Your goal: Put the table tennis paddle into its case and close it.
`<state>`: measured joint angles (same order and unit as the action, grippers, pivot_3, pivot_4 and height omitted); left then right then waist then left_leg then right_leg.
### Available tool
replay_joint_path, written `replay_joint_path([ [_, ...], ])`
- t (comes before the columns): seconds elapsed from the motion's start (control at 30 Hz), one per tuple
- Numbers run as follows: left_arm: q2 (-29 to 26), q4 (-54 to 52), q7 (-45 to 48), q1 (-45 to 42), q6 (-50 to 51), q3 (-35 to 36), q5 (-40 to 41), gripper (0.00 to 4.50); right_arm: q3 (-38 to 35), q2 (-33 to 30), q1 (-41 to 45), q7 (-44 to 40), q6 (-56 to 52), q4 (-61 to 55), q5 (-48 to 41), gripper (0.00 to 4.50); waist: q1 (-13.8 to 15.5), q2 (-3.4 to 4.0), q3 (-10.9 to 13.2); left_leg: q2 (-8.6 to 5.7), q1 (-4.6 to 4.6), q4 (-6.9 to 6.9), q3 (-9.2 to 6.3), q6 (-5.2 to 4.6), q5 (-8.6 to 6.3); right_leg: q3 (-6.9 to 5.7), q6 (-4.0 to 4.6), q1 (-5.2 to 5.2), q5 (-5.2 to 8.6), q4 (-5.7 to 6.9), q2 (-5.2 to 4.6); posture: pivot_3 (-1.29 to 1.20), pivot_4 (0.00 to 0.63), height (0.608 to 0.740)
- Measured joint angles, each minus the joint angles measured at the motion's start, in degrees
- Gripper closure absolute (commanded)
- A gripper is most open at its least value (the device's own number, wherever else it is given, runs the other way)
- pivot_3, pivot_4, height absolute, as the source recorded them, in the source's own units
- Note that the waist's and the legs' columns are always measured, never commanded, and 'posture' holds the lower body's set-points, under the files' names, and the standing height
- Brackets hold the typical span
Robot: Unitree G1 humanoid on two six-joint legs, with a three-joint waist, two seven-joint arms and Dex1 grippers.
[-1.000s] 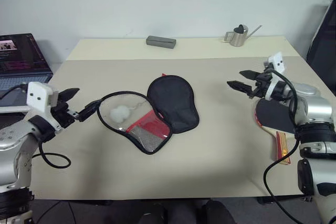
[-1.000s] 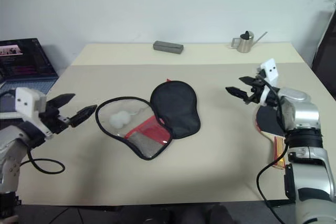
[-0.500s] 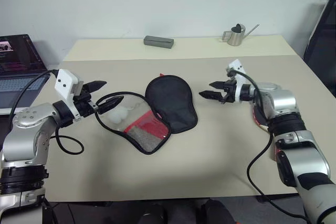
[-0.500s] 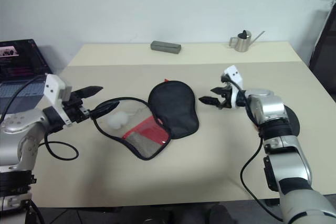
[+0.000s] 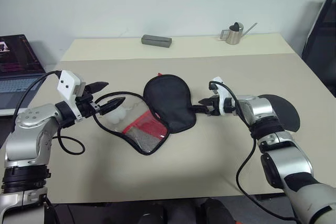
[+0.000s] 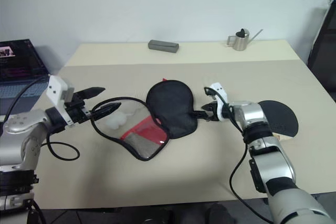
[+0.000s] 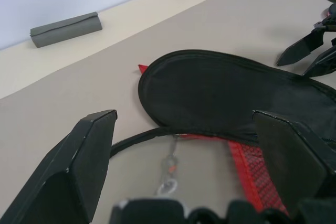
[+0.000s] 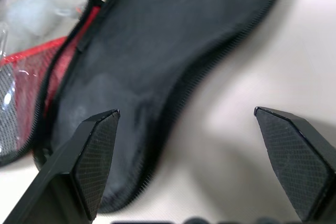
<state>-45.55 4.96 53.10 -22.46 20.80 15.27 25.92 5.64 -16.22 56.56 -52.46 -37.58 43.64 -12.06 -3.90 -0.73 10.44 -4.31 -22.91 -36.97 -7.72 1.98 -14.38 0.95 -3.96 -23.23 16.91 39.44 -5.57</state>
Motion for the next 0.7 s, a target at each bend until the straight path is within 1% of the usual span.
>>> replay_joint_path([
  [0.17, 0.5, 0.3, 0.0, -0.1, 0.0, -0.4, -0.5, 0.02, 0.1, 3.1, 0.4, 0.4, -0.4, 0.6, 0.0, 0.00, -0.3, -0.01, 0.0, -0.01, 0.01, -0.04, -0.01, 0.01, 0.00, 0.01, 0.00, 0.00, 0.00, 0.08, 0.01, 0.00, 0.150, 0.740],
  [0.4, 0.7, 0.5, 0.0, -0.2, -0.1, -0.5, -0.9, 0.02, -0.1, 4.5, 1.3, 1.7, -0.4, 2.0, 0.1, 0.00, -0.9, -0.06, 0.0, -0.01, 0.03, -0.04, -0.02, 0.01, 0.01, 0.02, 0.00, 0.00, 0.00, 0.12, 0.01, 0.00, 0.150, 0.740],
  [0.47, 0.7, 0.5, 0.0, -0.2, -0.1, -0.5, -0.9, 0.00, -0.3, 5.1, 1.8, 2.6, -0.4, 2.8, 0.0, 0.37, -1.0, -0.07, 0.0, 0.00, 0.05, -0.04, -0.02, 0.02, 0.01, 0.03, 0.00, 0.00, 0.00, 0.15, 0.02, 0.00, 0.150, 0.740],
  [0.53, 0.7, 0.5, 0.0, -0.2, -0.2, -0.5, -0.9, 0.00, -1.1, 5.4, 1.9, 3.5, -0.5, 3.5, 0.0, 0.91, -1.1, -0.07, 0.0, 0.00, 0.06, -0.04, -0.02, 0.03, 0.01, 0.04, 0.01, -0.01, 0.00, 0.18, 0.03, 0.00, 0.150, 0.740],
  [0.57, 0.7, 0.5, 0.0, -0.2, -0.2, -0.5, -1.0, 0.00, -1.5, 5.4, 2.0, 4.1, -0.6, 3.9, -0.1, 1.38, -1.1, -0.07, 0.0, 0.00, 0.06, -0.04, -0.02, 0.03, 0.02, 0.04, 0.01, -0.01, 0.00, 0.18, 0.03, 0.00, 0.150, 0.740],
  [0.6, 0.7, 0.5, 0.0, -0.2, -0.2, -0.5, -1.0, 0.00, -1.7, 5.5, 2.0, 4.2, -0.8, 4.1, 0.0, 1.65, -1.1, -0.07, 0.0, 0.00, 0.05, -0.04, -0.02, 0.03, 0.02, 0.04, 0.01, -0.02, 0.00, 0.18, 0.03, 0.00, 0.150, 0.740],
  [0.7, 0.7, 0.5, -0.1, -0.2, -0.2, -0.5, -1.1, 0.00, -2.2, 6.1, 2.0, 5.1, -1.8, 4.1, -0.1, 2.75, -1.1, -0.07, 0.0, 0.00, 0.06, -0.04, -0.01, 0.03, 0.02, 0.06, 0.01, -0.03, 0.00, 0.19, 0.04, 0.00, 0.150, 0.740],
])
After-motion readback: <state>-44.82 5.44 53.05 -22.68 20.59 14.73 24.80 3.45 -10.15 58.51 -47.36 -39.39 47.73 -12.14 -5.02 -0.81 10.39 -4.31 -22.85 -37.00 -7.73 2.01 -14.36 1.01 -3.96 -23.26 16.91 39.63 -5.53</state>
